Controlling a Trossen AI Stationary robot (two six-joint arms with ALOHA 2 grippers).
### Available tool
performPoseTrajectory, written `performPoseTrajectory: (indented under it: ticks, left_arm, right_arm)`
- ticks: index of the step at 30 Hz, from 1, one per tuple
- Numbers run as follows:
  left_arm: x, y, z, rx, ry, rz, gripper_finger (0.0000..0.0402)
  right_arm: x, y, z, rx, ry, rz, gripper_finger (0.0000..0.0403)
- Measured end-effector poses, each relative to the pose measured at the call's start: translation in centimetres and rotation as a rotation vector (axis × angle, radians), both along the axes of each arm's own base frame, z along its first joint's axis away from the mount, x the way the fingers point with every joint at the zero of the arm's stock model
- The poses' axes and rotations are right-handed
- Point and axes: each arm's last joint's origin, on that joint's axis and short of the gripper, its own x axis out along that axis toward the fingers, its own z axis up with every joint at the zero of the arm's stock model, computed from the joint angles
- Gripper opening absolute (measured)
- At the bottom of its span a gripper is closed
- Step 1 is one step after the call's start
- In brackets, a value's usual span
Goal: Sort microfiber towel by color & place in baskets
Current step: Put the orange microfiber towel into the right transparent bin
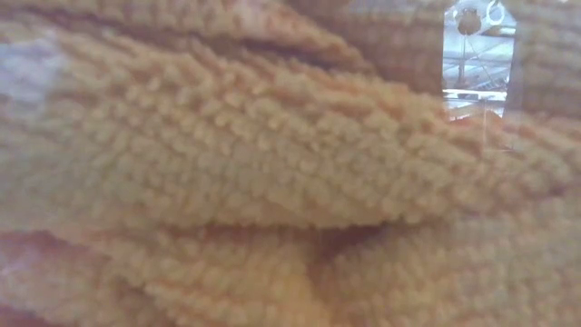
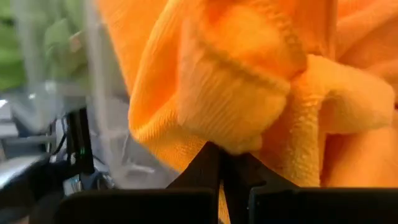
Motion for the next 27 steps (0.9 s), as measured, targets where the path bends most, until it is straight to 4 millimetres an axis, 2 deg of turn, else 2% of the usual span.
performPoseTrajectory:
  ticks: [9, 15, 19, 27]
  left_arm:
    - [0.0, -0.1, 0.0, 0.043, -0.006, -0.073, 0.0050]
    - [0.0, -0.1, 0.0, 0.052, -0.008, -0.082, 0.0050]
    - [0.0, -0.1, 0.0, 0.066, -0.009, -0.097, 0.0050]
    - [0.0, -0.1, 0.0, 0.073, -0.010, -0.105, 0.0050]
  right_arm:
    - [2.5, -0.2, -2.9, 0.010, 0.265, -0.038, 0.0000]
    - [4.4, 0.1, -5.3, 0.019, 0.330, -0.040, 0.0000]
    - [4.8, 0.3, -7.2, 0.049, 0.391, -0.053, 0.0000]
    - [4.8, 0.7, -8.9, 0.038, 0.427, -0.078, 0.0000]
